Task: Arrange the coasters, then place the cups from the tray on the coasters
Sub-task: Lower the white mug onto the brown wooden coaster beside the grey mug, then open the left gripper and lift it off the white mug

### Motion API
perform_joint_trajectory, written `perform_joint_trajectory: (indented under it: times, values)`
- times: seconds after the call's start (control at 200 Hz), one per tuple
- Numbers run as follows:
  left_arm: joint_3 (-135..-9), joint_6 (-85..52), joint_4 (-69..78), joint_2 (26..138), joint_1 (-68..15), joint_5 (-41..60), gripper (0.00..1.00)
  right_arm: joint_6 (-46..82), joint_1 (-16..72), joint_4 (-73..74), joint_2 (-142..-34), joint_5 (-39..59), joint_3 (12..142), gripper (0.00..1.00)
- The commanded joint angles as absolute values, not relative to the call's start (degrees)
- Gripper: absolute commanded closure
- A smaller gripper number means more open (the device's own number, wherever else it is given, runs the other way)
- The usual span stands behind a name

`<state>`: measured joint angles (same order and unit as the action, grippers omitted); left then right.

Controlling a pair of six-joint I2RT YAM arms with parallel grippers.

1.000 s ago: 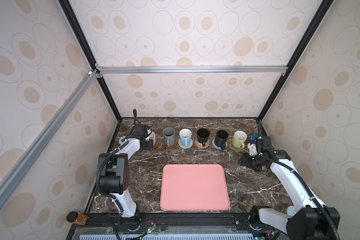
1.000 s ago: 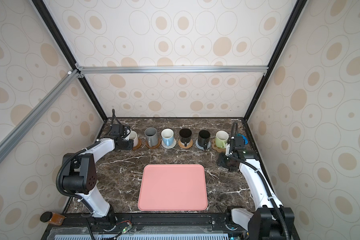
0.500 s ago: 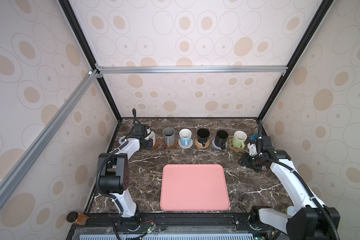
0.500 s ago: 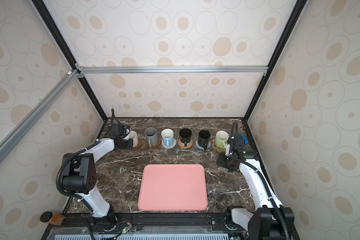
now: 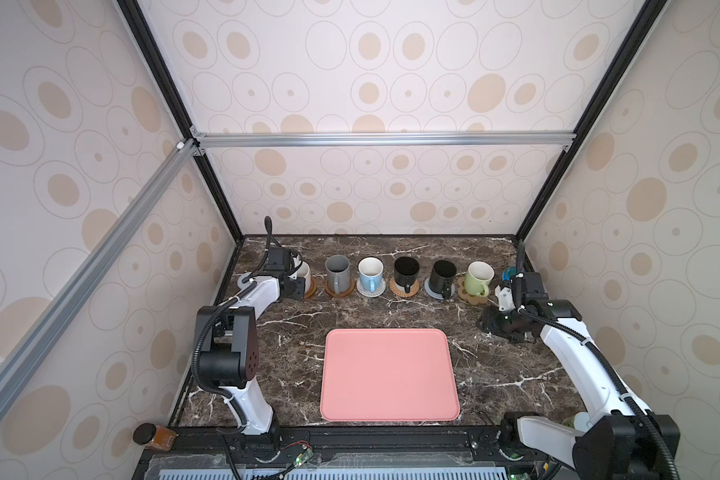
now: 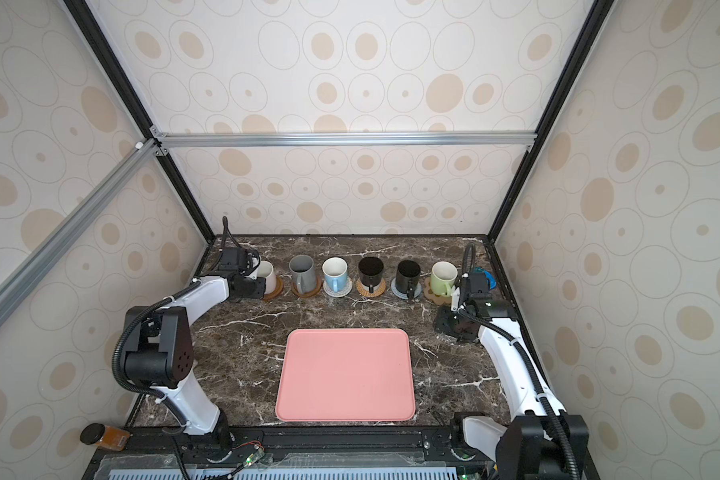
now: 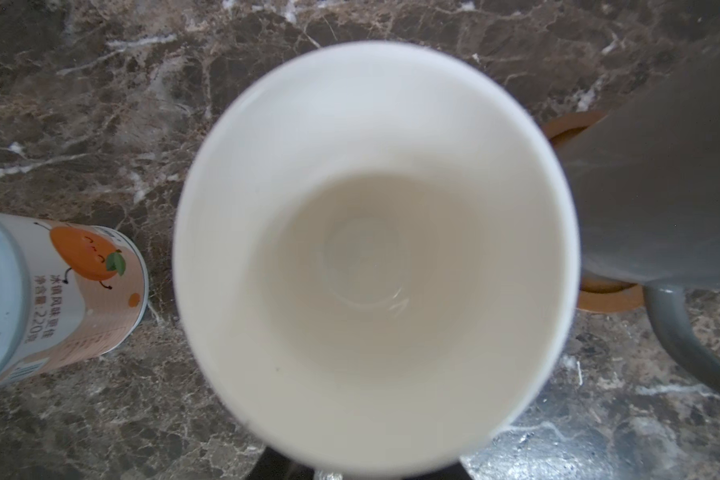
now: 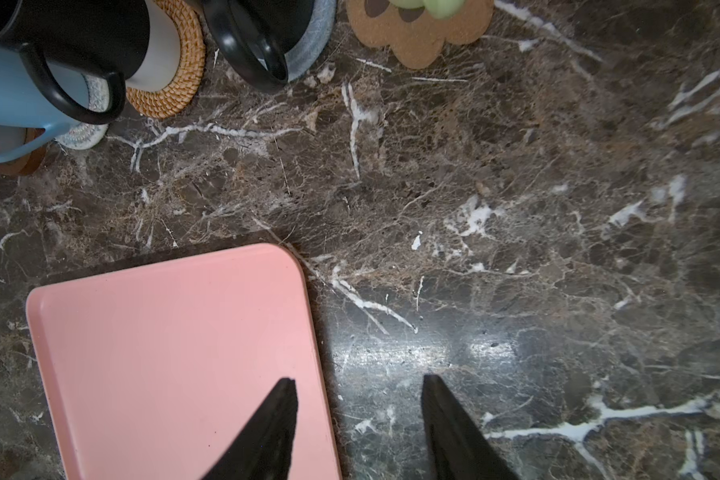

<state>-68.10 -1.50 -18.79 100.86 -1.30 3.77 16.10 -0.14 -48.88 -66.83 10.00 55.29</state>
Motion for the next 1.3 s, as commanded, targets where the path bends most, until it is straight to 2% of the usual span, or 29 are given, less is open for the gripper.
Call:
perform_joint_trajectory:
  times: [0.0, 0.605, 0.795, 0.995, 1.186, 1.211, 1.246, 1.296]
  values:
    - [-70.51, -1.66, -17.24, 101.45, -0.69, 2.99, 0.68, 15.38, -0.62, -50.51, -65.92, 9.14, 54.92, 0.48]
    - [-65.95, -4.2, -15.02, 97.21, -0.73, 5.47, 0.55, 15.27, -0.59, -50.8, -65.81, 8.88, 55.57, 0.48]
    - [-62.46, -5.26, -13.69, 91.0, -0.73, 6.86, 0.51, 15.35, -0.69, -50.69, -66.06, 8.61, 56.25, 0.48]
    - [-54.22, -8.7, -7.3, 79.02, -0.71, 10.68, 0.45, 15.56, -0.67, -48.84, -64.59, 8.34, 55.95, 0.48]
    - [-39.62, -13.54, 4.8, 65.8, -0.71, 9.51, 0.33, 15.82, -0.63, -39.87, -59.71, 7.62, 51.17, 0.46]
    - [-37.78, -14.08, 6.26, 64.34, -0.71, 8.96, 0.28, 15.71, -0.69, -38.36, -58.99, 7.52, 50.06, 0.46]
    - [-35.54, -14.59, 8.1, 62.47, -0.77, 8.13, 0.17, 15.72, -0.66, -36.35, -58.3, 7.28, 48.87, 0.44]
    - [-32.57, -14.43, 10.61, 60.15, -0.7, 7.69, 0.11, 15.37, -0.66, -33.37, -57.53, 6.67, 46.92, 0.4]
